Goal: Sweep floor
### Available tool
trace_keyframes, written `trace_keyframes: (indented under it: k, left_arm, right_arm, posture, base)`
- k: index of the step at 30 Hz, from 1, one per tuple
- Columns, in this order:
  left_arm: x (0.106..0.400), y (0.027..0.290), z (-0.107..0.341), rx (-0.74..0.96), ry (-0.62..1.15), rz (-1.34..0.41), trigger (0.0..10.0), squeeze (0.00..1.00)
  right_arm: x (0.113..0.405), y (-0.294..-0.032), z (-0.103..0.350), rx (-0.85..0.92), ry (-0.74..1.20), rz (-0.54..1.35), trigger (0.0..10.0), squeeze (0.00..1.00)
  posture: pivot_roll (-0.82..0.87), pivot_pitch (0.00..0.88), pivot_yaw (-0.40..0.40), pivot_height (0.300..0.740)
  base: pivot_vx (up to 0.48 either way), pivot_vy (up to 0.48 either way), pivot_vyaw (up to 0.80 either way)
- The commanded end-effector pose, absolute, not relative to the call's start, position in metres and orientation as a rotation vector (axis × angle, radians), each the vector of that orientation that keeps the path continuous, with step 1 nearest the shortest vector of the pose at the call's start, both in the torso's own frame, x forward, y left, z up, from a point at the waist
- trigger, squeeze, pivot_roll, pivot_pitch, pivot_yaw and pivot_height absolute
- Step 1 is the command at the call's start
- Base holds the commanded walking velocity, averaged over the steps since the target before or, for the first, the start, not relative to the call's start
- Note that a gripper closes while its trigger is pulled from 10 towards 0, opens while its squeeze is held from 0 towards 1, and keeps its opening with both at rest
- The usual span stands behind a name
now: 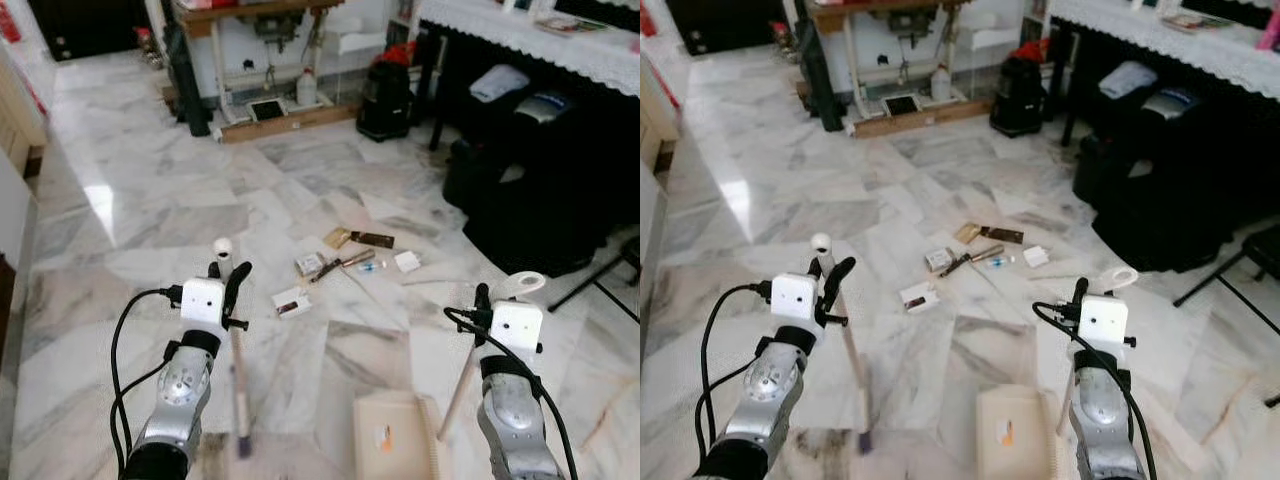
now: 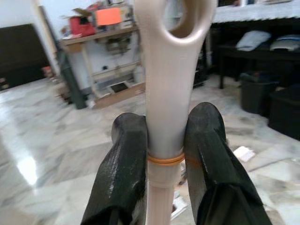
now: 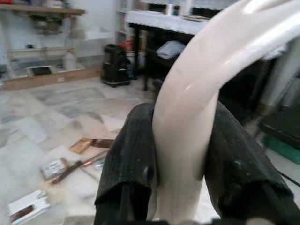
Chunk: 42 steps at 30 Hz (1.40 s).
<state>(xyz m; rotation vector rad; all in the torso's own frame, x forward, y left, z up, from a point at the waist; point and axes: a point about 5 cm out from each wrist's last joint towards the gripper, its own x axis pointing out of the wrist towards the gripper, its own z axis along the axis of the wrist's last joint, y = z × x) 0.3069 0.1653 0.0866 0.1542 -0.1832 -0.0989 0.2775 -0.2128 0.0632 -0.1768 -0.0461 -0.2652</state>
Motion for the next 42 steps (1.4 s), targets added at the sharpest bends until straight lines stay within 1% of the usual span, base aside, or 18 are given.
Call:
trace_keyframes:
  k: [1,16,33,42]
  left_arm:
    - [0.3099,0.1640,0.0950,0.155,-0.222,-0.114,10.0,0.00]
    - [0.3103,0.1638,0.0953,0.154,-0.222,-0.115,10.0,0.00]
    - [0.3123,0.1636,0.0966,0.154,-0.221,-0.103,10.0,0.00]
    - [0.3131,0.1634,0.0974,0.153,-0.222,-0.104,10.0,0.00]
  right_arm:
    - [0.2804,-0.2145,0.0694,-0.185,-0.071,-0.270,10.0,0.00]
    - [0.2820,-0.2127,0.0706,-0.186,-0.079,-0.261,10.0,0.00]
    - [0.2832,-0.2078,0.0728,-0.194,-0.098,-0.244,10.0,0.00]
    - [0.2847,-0.2068,0.0732,-0.184,-0.098,-0.249,10.0,0.00]
  posture:
    - [-0.04,0.000,0.036,0.740]
    - [-0.03,0.000,0.029,0.740]
    - [-0.03,0.000,0.025,0.740]
    - [-0.03,0.000,0.028,0.740]
  base:
    - [0.000,0.000,-0.79]
    - [0.000,0.000,-0.77]
    - [0.000,0.000,0.00]
    - [0.256,0.000,0.00]
